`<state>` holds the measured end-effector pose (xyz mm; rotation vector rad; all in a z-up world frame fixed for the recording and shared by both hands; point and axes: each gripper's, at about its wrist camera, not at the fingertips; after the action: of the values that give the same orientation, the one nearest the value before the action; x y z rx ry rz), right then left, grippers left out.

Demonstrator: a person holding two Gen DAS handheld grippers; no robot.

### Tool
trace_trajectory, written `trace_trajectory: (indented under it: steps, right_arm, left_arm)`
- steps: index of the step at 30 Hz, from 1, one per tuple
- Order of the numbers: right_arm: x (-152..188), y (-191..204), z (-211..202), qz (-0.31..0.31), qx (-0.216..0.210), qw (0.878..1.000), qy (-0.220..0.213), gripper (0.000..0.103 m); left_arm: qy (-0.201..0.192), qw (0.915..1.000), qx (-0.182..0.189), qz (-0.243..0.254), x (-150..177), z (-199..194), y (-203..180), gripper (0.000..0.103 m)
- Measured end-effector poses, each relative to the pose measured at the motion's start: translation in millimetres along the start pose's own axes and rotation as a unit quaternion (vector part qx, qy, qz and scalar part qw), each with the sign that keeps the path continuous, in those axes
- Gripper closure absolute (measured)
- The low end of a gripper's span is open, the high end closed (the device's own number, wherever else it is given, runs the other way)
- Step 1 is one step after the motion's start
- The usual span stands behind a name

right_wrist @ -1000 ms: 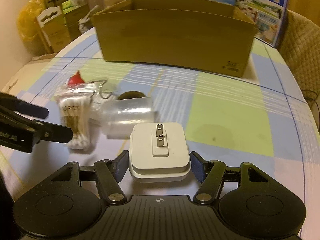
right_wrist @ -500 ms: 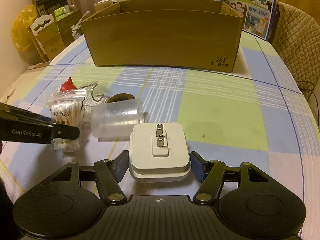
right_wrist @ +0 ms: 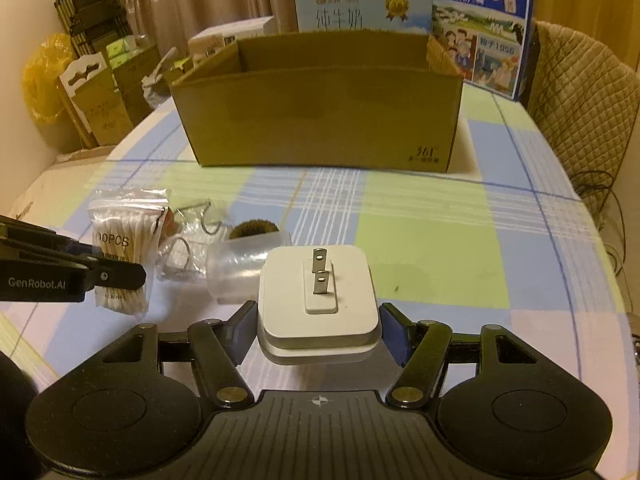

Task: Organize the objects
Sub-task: 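Carry the swab bag and charger over the cardboard box with both tools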

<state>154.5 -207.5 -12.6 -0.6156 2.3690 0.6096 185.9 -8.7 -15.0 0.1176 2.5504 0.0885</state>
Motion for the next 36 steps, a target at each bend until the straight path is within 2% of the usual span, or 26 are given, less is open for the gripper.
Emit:
trace_trajectory:
  steps: [16, 36]
  right_arm:
    - [-4, 23, -42, -0.009, 0.02, 1.0, -0.019, 0.041]
    - [-8, 26, -53, -0.012, 0.021, 0.999, -0.028, 0.041]
  left_arm:
    - [-0.02, 0.9998, 0.004, 0.005, 8, -42, -7, 0.085]
    - [-0.027, 0.9996, 0.0, 0.009, 7, -52, -7, 0.085]
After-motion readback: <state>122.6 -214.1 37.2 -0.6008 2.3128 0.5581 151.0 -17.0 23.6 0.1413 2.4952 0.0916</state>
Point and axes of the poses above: each gripper's, at about its wrist camera, not at the fingertips, and z roughly the way its jaws point, y to its left, x to its underside, and after that the axes turned 14 degrees about -x, right-handed
